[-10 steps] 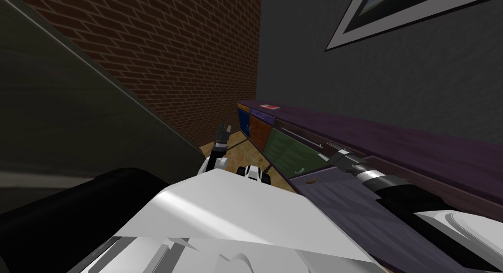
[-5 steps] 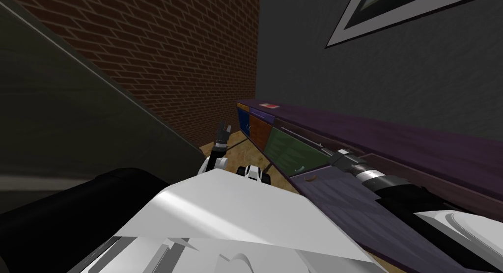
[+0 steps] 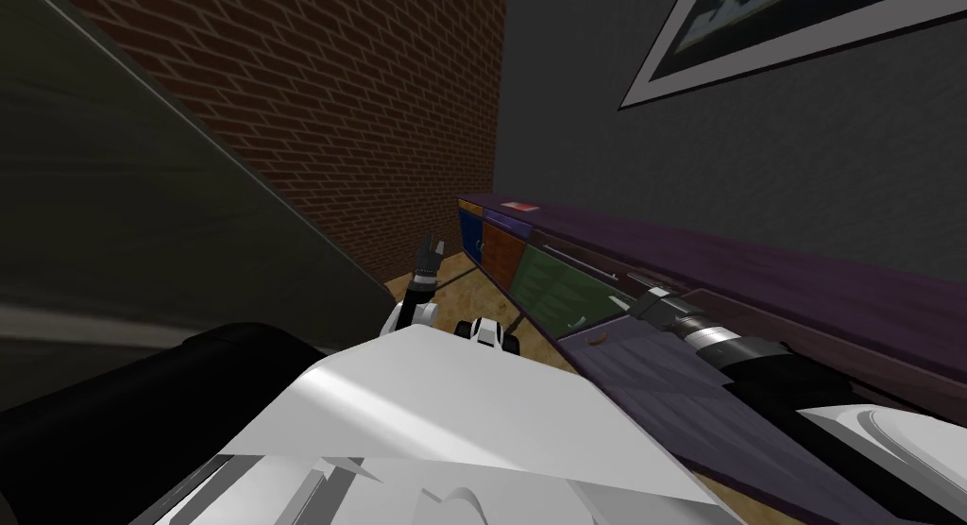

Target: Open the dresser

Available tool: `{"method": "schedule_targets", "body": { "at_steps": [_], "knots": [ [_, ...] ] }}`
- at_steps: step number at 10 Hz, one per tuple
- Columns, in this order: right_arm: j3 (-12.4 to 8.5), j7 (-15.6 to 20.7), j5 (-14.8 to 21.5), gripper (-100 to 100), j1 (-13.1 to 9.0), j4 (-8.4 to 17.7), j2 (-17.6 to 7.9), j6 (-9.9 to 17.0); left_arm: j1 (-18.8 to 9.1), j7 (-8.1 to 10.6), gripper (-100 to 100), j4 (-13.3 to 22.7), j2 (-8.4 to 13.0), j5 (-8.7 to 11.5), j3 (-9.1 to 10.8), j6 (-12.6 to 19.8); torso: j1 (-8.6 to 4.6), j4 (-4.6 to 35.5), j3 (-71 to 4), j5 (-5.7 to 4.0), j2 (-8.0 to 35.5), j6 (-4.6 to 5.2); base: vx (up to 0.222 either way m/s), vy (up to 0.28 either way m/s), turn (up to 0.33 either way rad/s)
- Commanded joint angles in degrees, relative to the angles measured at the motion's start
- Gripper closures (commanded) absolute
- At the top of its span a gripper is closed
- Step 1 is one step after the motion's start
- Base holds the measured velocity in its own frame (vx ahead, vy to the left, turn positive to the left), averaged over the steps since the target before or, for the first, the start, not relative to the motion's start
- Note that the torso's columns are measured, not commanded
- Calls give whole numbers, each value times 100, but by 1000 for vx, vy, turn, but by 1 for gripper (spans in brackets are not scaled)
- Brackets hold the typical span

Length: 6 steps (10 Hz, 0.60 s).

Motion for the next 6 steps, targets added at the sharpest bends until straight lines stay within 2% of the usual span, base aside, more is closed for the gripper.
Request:
{"method": "schedule_targets", "body": {
  "at_steps": [1, 2, 3, 6],
  "knots": [
    [-9, 0, -1, -100, -5, 23, -6, -6, 0, 0, 0, 0, 0, 0, 1, 0, 13, 7, 14, 5, 23, 1, 58, -62, 12],
    [-11, 0, -1, -100, -7, 26, -8, -8, -1, 0, 0, 0, 0, 0, 0, 0, 54, 20, 41, 16, 67, 3, 17, -16, 2],
    [-11, 0, -1, 100, -7, 27, -8, -7, -1, 0, 0, 0, -1, 0, -1, 0, 75, 28, 57, 25, 89, 4, 11, -9, 2],
    [-22, -10, -14, 100, 42, -92, -2, -25, -4, 0, 0, 0, -3, 0, -3, 0, 78, 31, 62, 26, 98, 4, -127, 115, -57]
  ]
}}
